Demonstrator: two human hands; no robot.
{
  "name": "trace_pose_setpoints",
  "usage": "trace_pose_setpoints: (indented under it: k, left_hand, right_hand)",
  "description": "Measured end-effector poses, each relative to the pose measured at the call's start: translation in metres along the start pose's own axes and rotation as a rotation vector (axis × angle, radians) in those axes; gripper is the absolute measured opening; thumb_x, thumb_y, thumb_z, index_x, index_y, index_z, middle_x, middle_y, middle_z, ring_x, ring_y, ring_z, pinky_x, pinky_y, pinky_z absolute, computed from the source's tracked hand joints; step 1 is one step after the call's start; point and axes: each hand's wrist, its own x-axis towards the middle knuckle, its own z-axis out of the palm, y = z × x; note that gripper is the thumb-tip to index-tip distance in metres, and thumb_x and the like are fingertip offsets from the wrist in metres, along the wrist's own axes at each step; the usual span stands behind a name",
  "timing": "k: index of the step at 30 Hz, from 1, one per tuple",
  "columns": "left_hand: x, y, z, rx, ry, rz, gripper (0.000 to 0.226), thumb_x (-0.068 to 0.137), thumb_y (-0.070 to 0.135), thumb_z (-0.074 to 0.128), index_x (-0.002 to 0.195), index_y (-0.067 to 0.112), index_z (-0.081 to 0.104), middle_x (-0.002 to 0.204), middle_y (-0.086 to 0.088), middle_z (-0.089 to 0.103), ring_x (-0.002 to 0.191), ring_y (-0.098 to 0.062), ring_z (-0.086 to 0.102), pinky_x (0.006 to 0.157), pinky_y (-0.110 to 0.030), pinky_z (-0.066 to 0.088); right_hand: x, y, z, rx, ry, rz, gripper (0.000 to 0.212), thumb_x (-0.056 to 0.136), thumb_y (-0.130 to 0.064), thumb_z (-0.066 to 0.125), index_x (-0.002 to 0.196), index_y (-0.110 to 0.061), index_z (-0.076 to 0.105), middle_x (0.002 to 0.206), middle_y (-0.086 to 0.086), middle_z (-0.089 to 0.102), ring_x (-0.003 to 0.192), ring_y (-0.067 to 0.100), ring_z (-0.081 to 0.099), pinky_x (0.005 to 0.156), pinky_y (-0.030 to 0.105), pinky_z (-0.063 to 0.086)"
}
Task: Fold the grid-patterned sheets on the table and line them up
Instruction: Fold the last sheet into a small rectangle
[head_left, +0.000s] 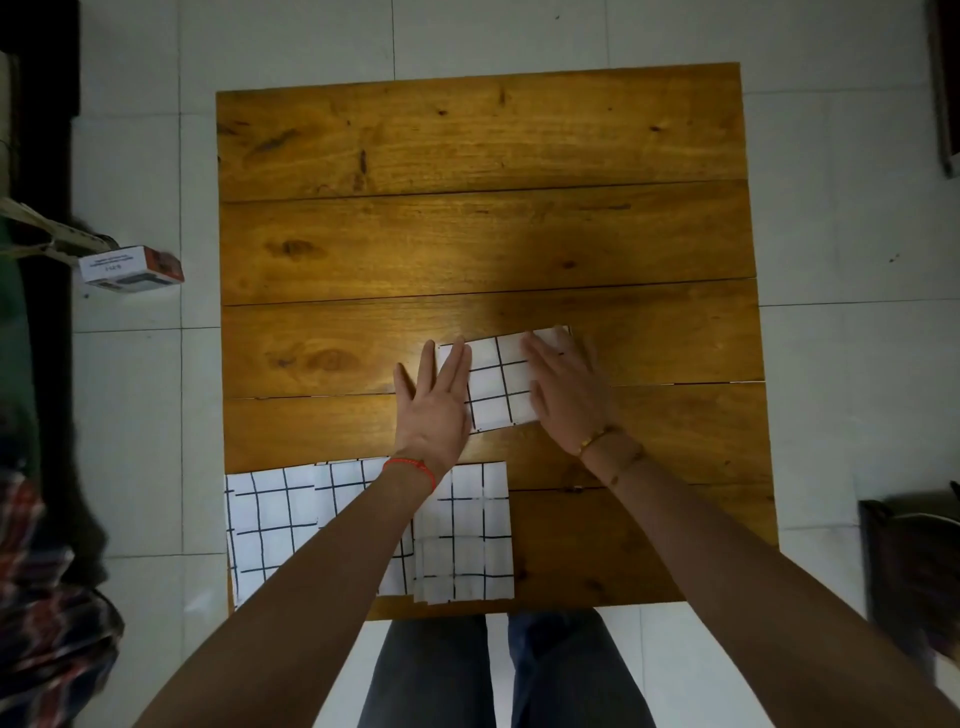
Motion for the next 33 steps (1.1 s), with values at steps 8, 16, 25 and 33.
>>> trace_pose_setpoints:
  k: [8, 16, 25, 33]
  left_hand:
    - [-0.003, -0.003, 0.002, 0.013, 0.026, 0.004, 0.073, 0.099, 0.032, 0.032, 0.15, 0.016, -0.018, 0.158, 0.0, -0.025, 0.145, -0.033, -0.02, 0.115, -0.063, 0.007]
    - [-0.054, 0.011, 0.021, -0.104, 0.271, 0.069, 0.065, 0.089, 0.021, 0.057, 0.148, 0.011, 0.03, 0.144, -0.011, 0.04, 0.138, -0.029, 0.032, 0.114, -0.051, 0.027]
    - [-0.075, 0.026, 0.037, -0.058, 0.126, -0.016, 0.062, 0.088, 0.027, 0.053, 0.146, 0.013, 0.037, 0.141, -0.007, 0.044, 0.135, -0.029, 0.036, 0.111, -0.053, 0.029]
    - [-0.072, 0.026, 0.033, -0.064, 0.154, -0.006, 0.054, 0.086, 0.026, 0.049, 0.138, 0.013, 0.046, 0.134, -0.007, 0.048, 0.131, -0.03, 0.038, 0.11, -0.052, 0.031]
  right_hand:
    - [-0.015, 0.041, 0.004, -0.008, 0.011, 0.136, 0.059, 0.095, -0.039, 0.018, 0.148, -0.015, 0.025, 0.154, 0.001, 0.028, 0.145, 0.028, 0.013, 0.116, 0.053, 0.015]
    - [-0.048, -0.012, 0.028, 0.094, 0.061, -0.141, 0.054, 0.097, -0.029, 0.029, 0.148, -0.016, 0.023, 0.156, 0.003, 0.024, 0.145, 0.022, 0.016, 0.117, 0.047, 0.018]
    - [-0.062, -0.032, 0.046, 0.098, 0.025, -0.126, 0.05, 0.098, -0.029, 0.023, 0.144, -0.013, 0.034, 0.151, 0.006, 0.034, 0.142, 0.02, 0.026, 0.116, 0.045, 0.023]
    - [-0.082, 0.026, 0.039, 0.166, 0.14, 0.062, 0.054, 0.098, -0.033, 0.016, 0.14, -0.011, 0.042, 0.147, 0.004, 0.04, 0.137, 0.018, 0.035, 0.118, 0.036, 0.011]
